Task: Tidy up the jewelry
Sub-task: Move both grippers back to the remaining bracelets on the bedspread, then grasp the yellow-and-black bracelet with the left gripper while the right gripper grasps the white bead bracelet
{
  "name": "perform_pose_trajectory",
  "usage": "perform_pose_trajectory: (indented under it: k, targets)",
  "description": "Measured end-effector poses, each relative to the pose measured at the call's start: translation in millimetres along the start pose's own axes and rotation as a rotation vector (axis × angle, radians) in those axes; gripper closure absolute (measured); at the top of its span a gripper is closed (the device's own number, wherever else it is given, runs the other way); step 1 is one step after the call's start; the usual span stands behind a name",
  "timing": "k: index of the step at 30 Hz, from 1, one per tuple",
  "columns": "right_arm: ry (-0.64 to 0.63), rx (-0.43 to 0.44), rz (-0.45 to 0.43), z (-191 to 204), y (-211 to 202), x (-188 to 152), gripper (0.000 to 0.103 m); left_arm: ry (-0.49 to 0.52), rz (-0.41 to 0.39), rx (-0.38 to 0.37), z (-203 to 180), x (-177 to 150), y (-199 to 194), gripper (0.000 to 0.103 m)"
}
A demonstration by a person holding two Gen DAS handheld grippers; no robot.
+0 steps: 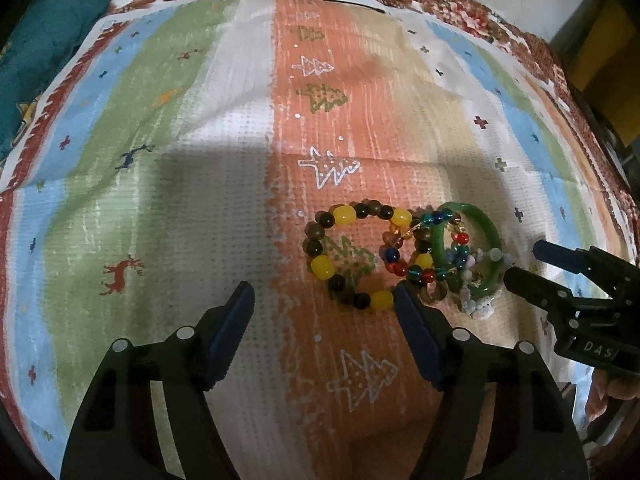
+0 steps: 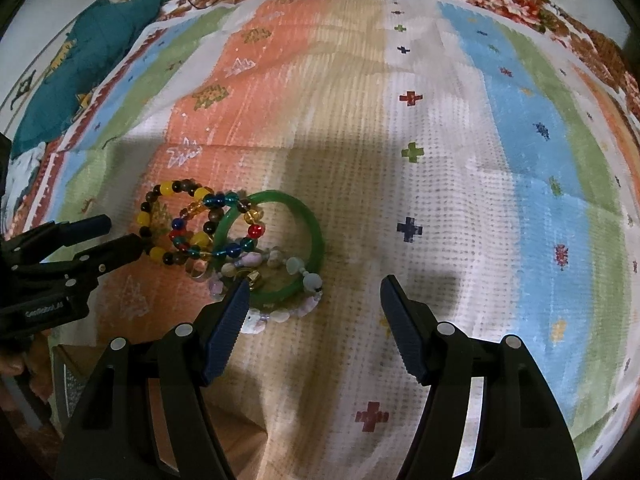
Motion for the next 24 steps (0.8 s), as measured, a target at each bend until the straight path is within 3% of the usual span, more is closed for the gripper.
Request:
perform_pose_trajectory:
  k: [9,15,19,24]
  targets:
    - [-0.012,0.009,0.03,2,12,-3,0.057,0.0,0.009,0.026,6,3,11,0.044]
    - [0.007,0.047,0.023,1,12,-4,0.078,0.0,0.006,0.046,11,6,13,0.065]
    - [-0.003,0.058,0.019,4,10,-5,0.089,-0.004,0.013,0.053,14,6,14,0.091]
    - [-0.02,0.057,0.024,6,10,-6,0.092,-0.008,0.016,0.048,17,6,12,0.094]
Point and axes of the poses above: each gripper's, at about its wrist camera, not at the fingertips, and y roughly the way its jaws point, z to its left, x to its top, the point moved 7 cm from there along y, roughly the way its jaws point, and after that the axes turned 10 degrees about -y, right-handed, at the moved point
